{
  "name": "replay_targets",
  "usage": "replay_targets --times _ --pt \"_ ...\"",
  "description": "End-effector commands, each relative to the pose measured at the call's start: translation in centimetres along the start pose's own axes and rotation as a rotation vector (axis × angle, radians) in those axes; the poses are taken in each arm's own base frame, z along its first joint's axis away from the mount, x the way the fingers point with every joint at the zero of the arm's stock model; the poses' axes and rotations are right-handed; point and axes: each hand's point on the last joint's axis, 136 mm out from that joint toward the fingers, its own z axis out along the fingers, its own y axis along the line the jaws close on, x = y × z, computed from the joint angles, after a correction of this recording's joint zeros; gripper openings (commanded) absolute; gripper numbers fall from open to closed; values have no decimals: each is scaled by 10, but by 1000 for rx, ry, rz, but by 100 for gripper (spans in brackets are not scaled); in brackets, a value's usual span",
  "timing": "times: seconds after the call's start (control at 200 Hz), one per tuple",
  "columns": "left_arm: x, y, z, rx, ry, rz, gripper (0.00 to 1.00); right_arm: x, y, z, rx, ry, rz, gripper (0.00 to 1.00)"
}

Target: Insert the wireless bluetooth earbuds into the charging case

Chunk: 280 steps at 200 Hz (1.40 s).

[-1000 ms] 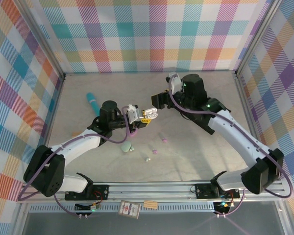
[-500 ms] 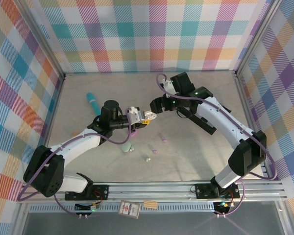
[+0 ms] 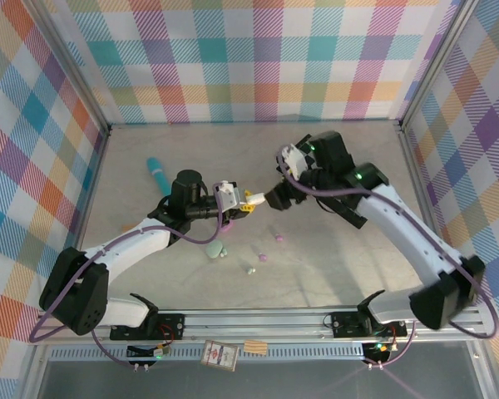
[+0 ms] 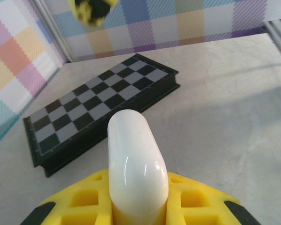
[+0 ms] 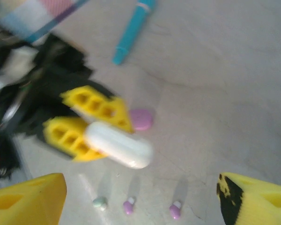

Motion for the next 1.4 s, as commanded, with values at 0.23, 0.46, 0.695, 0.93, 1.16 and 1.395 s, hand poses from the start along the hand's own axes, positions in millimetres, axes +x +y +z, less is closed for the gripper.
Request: replay_targets --times 0.23,0.46,0.695,0.93,1.16,1.395 --pt "-40 -32 -21 159 -91 22 2 -2 48 -8 -120 -68 -784 78" --pt "-46 -36 -24 181 -103 31 2 -1 45 15 -143 -6 -810 74" --pt "-46 -33 -24 166 -97 31 2 11 42 36 -184 56 -775 65" --pt "-49 -31 -25 156 -103 40 2 19 37 45 -184 94 -742 37" --pt "-46 -23 -25 93 -103 42 11 20 32 45 -159 87 -719 21" --pt "-42 3 -36 -142 -108 55 99 10 0 40 -68 -5 -551 17"
